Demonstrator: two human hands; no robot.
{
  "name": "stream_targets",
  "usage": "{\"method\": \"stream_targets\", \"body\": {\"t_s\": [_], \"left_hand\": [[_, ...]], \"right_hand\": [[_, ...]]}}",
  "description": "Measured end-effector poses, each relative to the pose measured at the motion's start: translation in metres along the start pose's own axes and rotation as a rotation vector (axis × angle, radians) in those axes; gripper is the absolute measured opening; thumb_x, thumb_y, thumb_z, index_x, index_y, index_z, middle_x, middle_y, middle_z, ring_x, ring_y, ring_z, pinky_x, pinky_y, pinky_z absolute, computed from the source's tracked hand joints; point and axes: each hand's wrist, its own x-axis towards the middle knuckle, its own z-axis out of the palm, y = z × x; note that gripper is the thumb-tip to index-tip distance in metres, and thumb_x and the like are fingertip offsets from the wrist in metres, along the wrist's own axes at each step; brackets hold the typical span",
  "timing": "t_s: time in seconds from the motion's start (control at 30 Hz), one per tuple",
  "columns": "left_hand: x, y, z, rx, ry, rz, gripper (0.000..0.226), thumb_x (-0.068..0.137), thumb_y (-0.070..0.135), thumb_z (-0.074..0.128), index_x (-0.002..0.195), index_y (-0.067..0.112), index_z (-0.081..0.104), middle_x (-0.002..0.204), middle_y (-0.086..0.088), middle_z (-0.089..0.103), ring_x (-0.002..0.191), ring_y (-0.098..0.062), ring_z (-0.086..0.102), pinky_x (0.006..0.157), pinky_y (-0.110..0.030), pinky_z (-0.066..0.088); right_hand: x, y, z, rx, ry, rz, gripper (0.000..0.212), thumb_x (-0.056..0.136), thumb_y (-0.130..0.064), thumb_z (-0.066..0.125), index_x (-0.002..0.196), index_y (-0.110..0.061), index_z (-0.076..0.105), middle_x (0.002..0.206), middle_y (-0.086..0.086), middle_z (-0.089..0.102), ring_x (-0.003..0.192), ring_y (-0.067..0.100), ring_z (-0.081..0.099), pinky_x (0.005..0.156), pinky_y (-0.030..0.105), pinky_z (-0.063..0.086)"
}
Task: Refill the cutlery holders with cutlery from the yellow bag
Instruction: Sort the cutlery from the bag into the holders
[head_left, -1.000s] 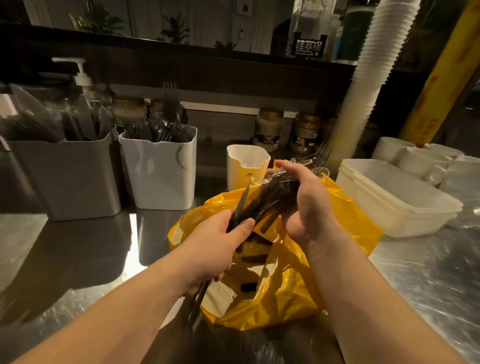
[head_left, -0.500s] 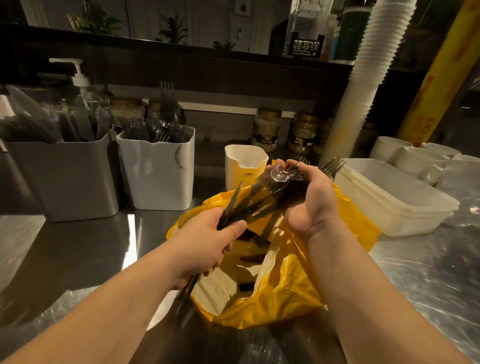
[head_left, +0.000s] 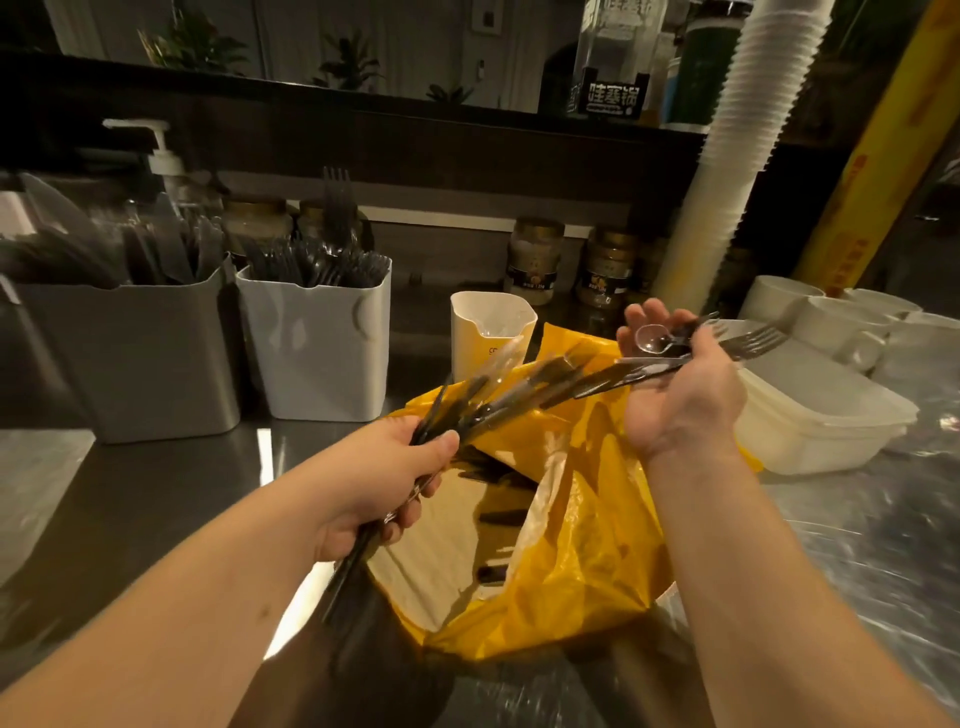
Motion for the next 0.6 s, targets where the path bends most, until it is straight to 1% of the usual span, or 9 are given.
{"method": "stream_targets", "body": {"t_s": [0.1,0.17,0.2,0.27,0.33,0.4,0.5,0.53,0.6], "left_hand": [[-0.003,0.004,-0.003,-0.174,-0.012,0.015,0.024,0.102,0.036,0.056,0.102,0.012,0.057,0.068,-0.002,0.052,0.053,-0.013,0.046,0.048,-0.024,0.041],[-0.003,0.005,-0.001,-0.254,0.007,0.070,0.025,0.102,0.037,0.054,0.100,0.011,0.057,0.067,-0.002,0.054,0.054,-0.014,0.050,0.049,-0.026,0.045],[-0.003,0.006,0.000,-0.280,0.021,0.090,0.026,0.102,0.037,0.053,0.099,0.011,0.057,0.067,-0.002,0.054,0.054,-0.015,0.052,0.050,-0.027,0.047],[-0.003,0.005,0.003,-0.318,0.043,0.124,0.027,0.102,0.038,0.053,0.098,0.010,0.056,0.067,-0.003,0.054,0.054,-0.015,0.054,0.050,-0.028,0.049],[-0.002,0.004,0.007,-0.348,0.074,0.148,0.028,0.101,0.038,0.053,0.100,0.010,0.056,0.068,-0.003,0.055,0.054,-0.014,0.054,0.050,-0.026,0.050],[-0.001,0.003,0.010,-0.360,0.133,0.165,0.027,0.101,0.039,0.053,0.101,0.012,0.058,0.071,-0.004,0.061,0.058,-0.014,0.060,0.050,-0.025,0.052],[0.001,0.001,0.014,-0.382,0.187,0.214,0.025,0.102,0.039,0.052,0.114,0.020,0.061,0.096,-0.008,0.075,0.083,-0.023,0.075,0.057,-0.028,0.058],[0.002,0.000,0.015,-0.396,0.198,0.230,0.024,0.102,0.038,0.052,0.117,0.021,0.061,0.101,-0.008,0.076,0.085,-0.023,0.076,0.057,-0.028,0.059],[0.003,-0.002,0.017,-0.390,0.231,0.245,0.024,0.103,0.037,0.052,0.121,0.022,0.060,0.103,-0.005,0.076,0.086,-0.019,0.076,0.056,-0.025,0.058]], "right_hand": [[-0.004,-0.004,0.002,0.093,-0.048,-0.008,0.031,0.109,-0.029,0.035,0.114,-0.009,0.059,0.106,0.013,0.075,0.096,0.028,0.075,0.085,0.042,0.060],[-0.010,-0.006,0.003,0.026,-0.074,0.075,0.030,0.107,-0.030,0.041,0.116,-0.010,0.062,0.093,0.007,0.074,0.085,0.022,0.074,0.071,0.034,0.060],[-0.014,-0.005,0.004,-0.072,-0.107,0.153,0.030,0.106,-0.031,0.043,0.115,-0.011,0.063,0.085,0.004,0.070,0.076,0.017,0.071,0.065,0.029,0.056],[-0.026,0.003,0.008,-0.345,-0.270,0.339,0.027,0.105,-0.030,0.044,0.110,-0.011,0.063,0.076,0.002,0.061,0.063,0.013,0.059,0.057,0.025,0.048],[-0.040,0.014,0.013,-0.661,-0.474,0.481,0.025,0.106,-0.027,0.043,0.106,-0.010,0.062,0.073,0.003,0.057,0.059,0.013,0.055,0.055,0.025,0.045],[-0.054,0.027,0.015,-0.886,-0.606,0.522,0.023,0.105,-0.025,0.047,0.107,-0.008,0.062,0.070,0.003,0.058,0.060,0.014,0.054,0.053,0.024,0.046],[-0.066,0.041,0.018,-0.984,-0.629,0.520,0.023,0.103,-0.024,0.053,0.111,-0.005,0.061,0.070,0.004,0.059,0.060,0.014,0.055,0.053,0.024,0.046],[-0.069,0.044,0.018,-1.003,-0.623,0.516,0.021,0.103,-0.024,0.054,0.108,-0.005,0.061,0.070,0.004,0.059,0.059,0.014,0.056,0.052,0.024,0.046],[-0.075,0.049,0.020,-1.018,-0.593,0.505,0.017,0.102,-0.024,0.056,0.101,-0.007,0.059,0.069,0.005,0.064,0.057,0.013,0.062,0.050,0.024,0.049]]}}
